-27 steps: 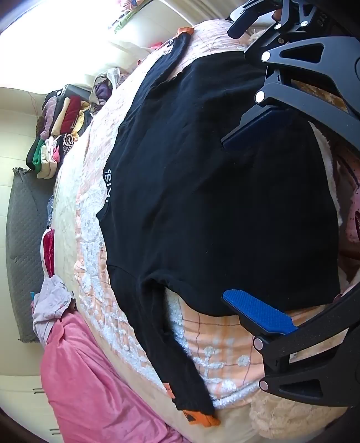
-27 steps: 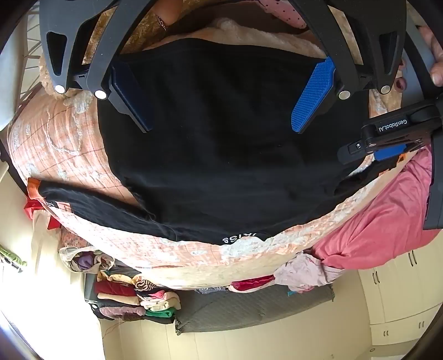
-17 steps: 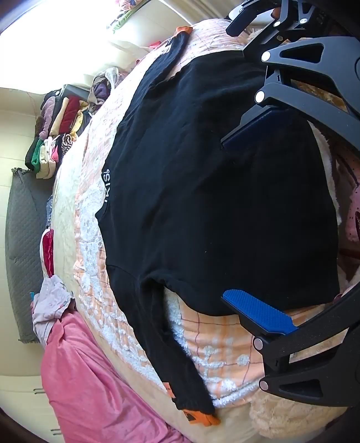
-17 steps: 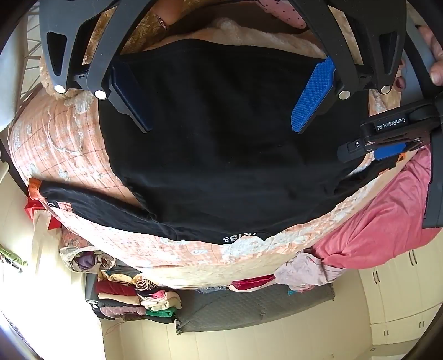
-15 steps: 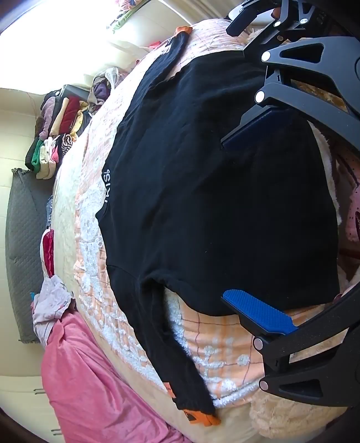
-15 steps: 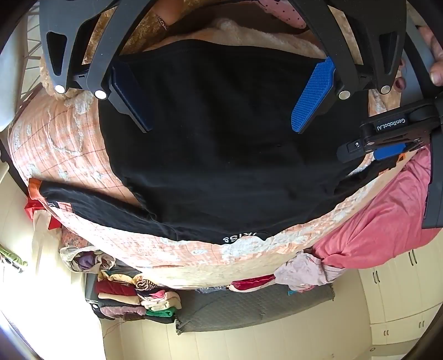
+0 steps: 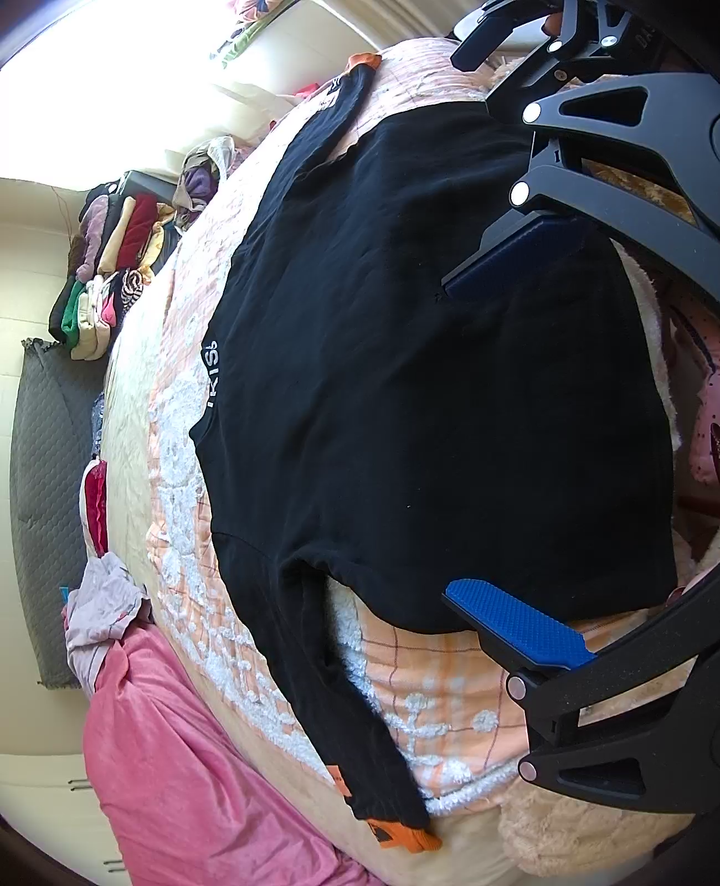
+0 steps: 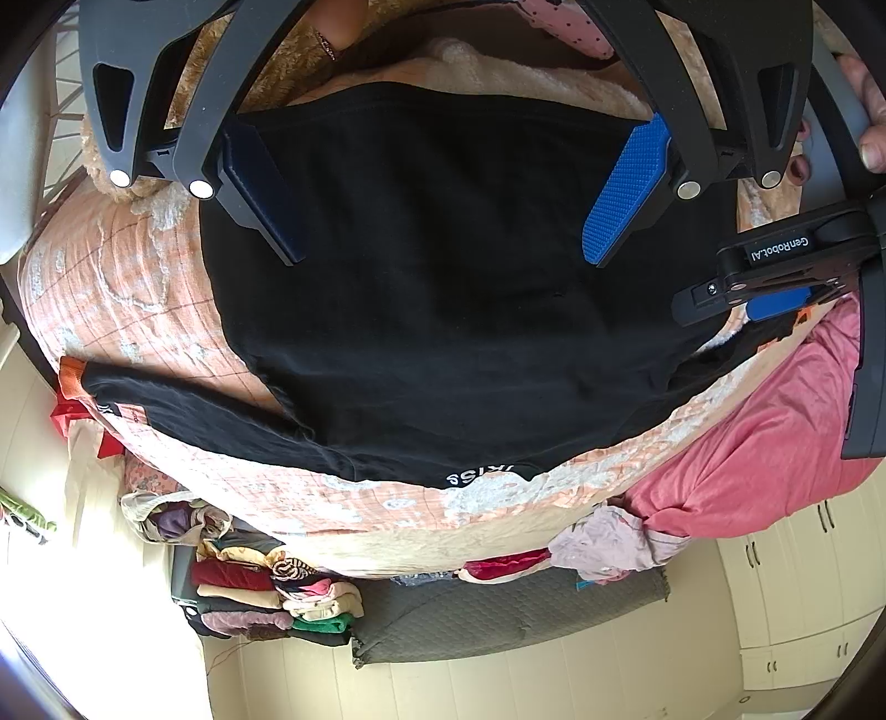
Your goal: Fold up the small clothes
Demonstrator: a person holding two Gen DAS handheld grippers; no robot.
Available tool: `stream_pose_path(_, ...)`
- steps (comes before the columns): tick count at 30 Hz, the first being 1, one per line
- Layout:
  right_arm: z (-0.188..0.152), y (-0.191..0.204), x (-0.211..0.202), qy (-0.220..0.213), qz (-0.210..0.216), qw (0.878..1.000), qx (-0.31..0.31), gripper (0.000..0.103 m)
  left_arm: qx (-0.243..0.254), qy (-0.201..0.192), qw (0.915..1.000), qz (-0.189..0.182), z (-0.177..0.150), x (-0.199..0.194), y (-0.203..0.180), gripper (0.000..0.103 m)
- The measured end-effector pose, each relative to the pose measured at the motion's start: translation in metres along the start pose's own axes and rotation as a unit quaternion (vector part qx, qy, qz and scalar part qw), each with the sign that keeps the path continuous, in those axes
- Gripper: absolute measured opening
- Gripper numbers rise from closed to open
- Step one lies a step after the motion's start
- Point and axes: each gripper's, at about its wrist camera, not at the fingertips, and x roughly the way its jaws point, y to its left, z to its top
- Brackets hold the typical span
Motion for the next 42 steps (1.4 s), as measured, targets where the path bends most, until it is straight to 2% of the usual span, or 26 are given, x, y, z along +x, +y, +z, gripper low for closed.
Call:
stream_pose_path(29,0.001,-0.006,-0.010,-0.006,-0.004,1.000,0.009,0.099,0.003,-0.001,1.0000,0.000,-0.002,-0.003,-0.006,0.095)
stream_pose_path(42,0.004,-0.014,-0.006,-0.007,-0.021,1.000,0.018,0.099,0.016,0.001,0.9999,-0.005,0.004,-0.001,-0.019,0.095)
